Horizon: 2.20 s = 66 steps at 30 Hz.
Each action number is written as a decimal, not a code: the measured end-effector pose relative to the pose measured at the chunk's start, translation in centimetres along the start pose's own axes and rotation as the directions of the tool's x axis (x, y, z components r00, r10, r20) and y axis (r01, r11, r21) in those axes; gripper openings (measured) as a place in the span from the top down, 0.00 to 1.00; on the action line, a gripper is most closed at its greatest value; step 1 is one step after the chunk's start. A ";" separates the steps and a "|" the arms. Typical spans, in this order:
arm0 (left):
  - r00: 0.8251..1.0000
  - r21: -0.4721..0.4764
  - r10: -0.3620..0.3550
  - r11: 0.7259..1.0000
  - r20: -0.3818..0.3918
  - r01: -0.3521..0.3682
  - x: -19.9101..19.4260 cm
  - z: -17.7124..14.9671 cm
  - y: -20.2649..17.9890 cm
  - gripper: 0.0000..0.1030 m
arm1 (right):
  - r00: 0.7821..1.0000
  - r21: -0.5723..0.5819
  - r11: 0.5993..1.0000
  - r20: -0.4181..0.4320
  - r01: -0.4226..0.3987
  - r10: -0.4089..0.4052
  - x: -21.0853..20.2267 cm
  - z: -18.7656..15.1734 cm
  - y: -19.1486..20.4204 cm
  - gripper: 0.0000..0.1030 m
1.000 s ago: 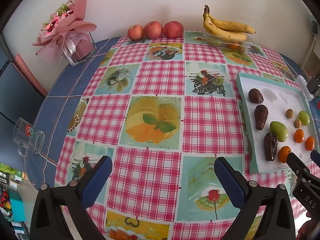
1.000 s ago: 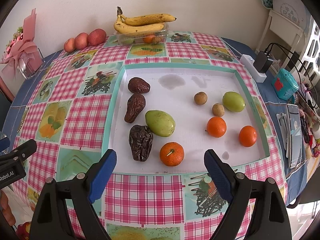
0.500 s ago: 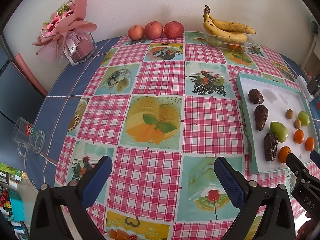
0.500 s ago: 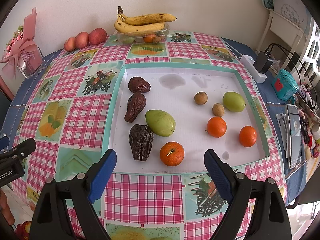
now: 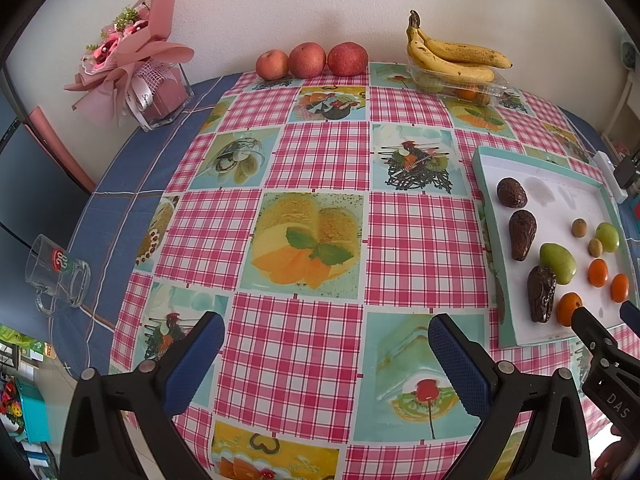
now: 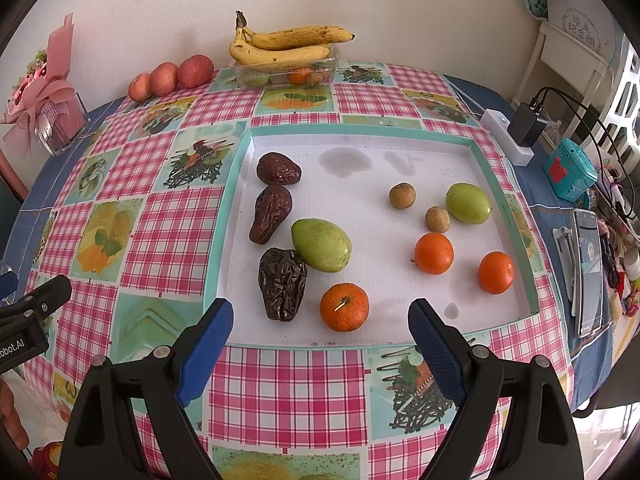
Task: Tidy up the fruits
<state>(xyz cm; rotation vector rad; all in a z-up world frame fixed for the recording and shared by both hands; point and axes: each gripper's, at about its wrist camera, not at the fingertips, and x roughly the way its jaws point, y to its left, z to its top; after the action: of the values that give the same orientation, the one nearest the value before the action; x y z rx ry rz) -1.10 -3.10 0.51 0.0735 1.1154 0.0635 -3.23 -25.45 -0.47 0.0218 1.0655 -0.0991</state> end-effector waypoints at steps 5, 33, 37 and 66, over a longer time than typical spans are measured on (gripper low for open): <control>1.000 0.001 -0.001 1.000 0.000 0.001 0.0 0.0 0.0 0.00 | 1.000 0.001 1.000 0.000 0.000 0.000 0.0 0.0 0.1 0.13; 1.000 -0.020 0.013 1.000 -0.003 -0.013 -0.1 -0.1 -0.4 0.00 | 1.000 0.002 1.000 -0.001 0.003 -0.003 0.0 0.0 0.1 0.13; 1.000 -0.021 0.013 1.000 -0.002 -0.013 -0.1 -0.1 -0.3 0.00 | 1.000 0.003 1.000 -0.001 0.003 -0.003 0.0 0.0 0.2 0.13; 0.999 -0.051 0.037 0.998 -0.010 -0.038 0.0 -0.3 0.1 0.00 | 1.000 0.001 1.000 -0.003 0.004 -0.004 0.1 0.0 0.2 0.13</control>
<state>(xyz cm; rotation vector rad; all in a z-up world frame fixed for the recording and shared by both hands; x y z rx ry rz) -1.39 -2.99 0.36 0.0481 1.1211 0.1262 -3.17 -25.23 -0.61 0.0211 1.0685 -0.1031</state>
